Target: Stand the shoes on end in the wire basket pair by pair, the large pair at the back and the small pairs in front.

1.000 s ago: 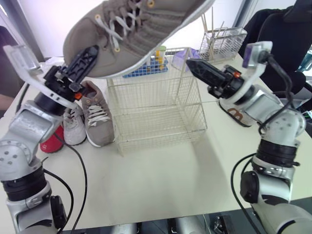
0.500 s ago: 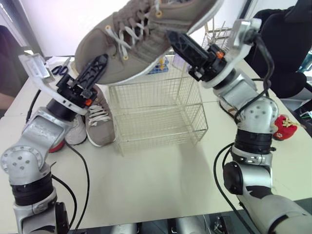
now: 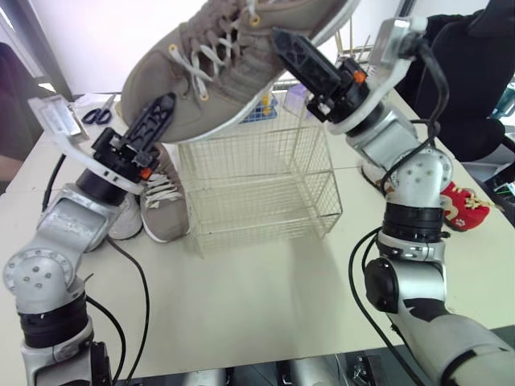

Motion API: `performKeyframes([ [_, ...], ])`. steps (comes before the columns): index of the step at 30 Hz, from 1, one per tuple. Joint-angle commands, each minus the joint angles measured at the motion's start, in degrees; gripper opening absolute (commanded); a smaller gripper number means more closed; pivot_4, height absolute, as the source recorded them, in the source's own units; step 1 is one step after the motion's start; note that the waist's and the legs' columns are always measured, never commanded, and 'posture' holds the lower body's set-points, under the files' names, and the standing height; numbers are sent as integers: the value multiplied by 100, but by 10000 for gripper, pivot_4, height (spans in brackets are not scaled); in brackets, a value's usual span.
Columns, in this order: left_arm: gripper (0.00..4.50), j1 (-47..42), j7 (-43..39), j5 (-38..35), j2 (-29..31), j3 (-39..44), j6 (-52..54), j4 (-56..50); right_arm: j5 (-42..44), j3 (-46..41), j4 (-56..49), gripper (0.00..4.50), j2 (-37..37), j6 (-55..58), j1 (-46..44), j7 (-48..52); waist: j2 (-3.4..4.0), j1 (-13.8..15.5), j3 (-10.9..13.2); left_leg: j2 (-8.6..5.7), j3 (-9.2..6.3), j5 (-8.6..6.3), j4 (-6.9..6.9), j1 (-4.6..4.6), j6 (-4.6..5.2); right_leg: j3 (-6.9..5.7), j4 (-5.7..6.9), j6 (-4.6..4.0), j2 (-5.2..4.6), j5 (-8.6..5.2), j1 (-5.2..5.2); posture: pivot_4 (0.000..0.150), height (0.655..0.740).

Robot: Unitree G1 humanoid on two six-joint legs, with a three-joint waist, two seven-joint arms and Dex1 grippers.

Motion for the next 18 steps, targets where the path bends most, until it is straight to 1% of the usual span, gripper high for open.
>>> performKeyframes([
  [1,4982,21,-48,43,143,-89,25,-244,231,-238,-97,32993,45,-216,-321,-13,0,1,0,0,0,0,0,0,0,0,0,0,0,0,0,1500,7400],
  [3,4982,28,-58,46,168,-110,3,-243,242,-252,-68,23990,51,-241,-351,-11,0,1,0,0,0,0,0,0,0,0,-1,0,0,0,0,1500,7400],
  [5,4982,18,-67,65,196,-137,-13,-254,253,-255,-71,19574,57,-242,-356,-15,0,2,0,0,0,0,-1,0,0,0,-1,0,0,0,0,1500,7400],
  [6,4982,13,-64,67,204,-148,-22,-260,250,-251,-82,19011,57,-239,-352,-16,0,1,0,0,0,0,-1,0,0,0,-1,0,0,0,0,1500,7400],
  [12,4982,26,-136,267,325,-201,-50,-302,178,-189,-132,18885,31,-224,-354,-6,0,-3,0,0,0,0,-2,0,0,0,-2,0,0,0,0,1500,7400],
  [14,15502,55,-184,268,359,-209,-49,-322,168,-182,-137,18885,21,-217,-365,-11,0,-5,0,0,0,0,-3,0,0,0,-3,0,0,0,-1,1500,7400],
  [15,19004,70,-186,239,388,-202,-34,-316,153,-176,-137,18885,8,-221,-373,-1,1,-3,0,0,0,0,-4,0,0,0,-3,-1,0,0,-1,1500,7400],
  [17,30593,101,-211,188,485,-170,14,-288,122,-167,-122,18885,-25,-229,-402,11,1,-6,1,0,0,0,-5,0,0,1,-5,-1,0,0,0,1500,7400],
  [18,35224,125,-253,171,547,-142,55,-276,92,-157,-111,18885,-47,-240,-418,29,1,-8,1,0,0,0,-5,0,0,0,-5,-1,0,0,-1,1500,7400],
])
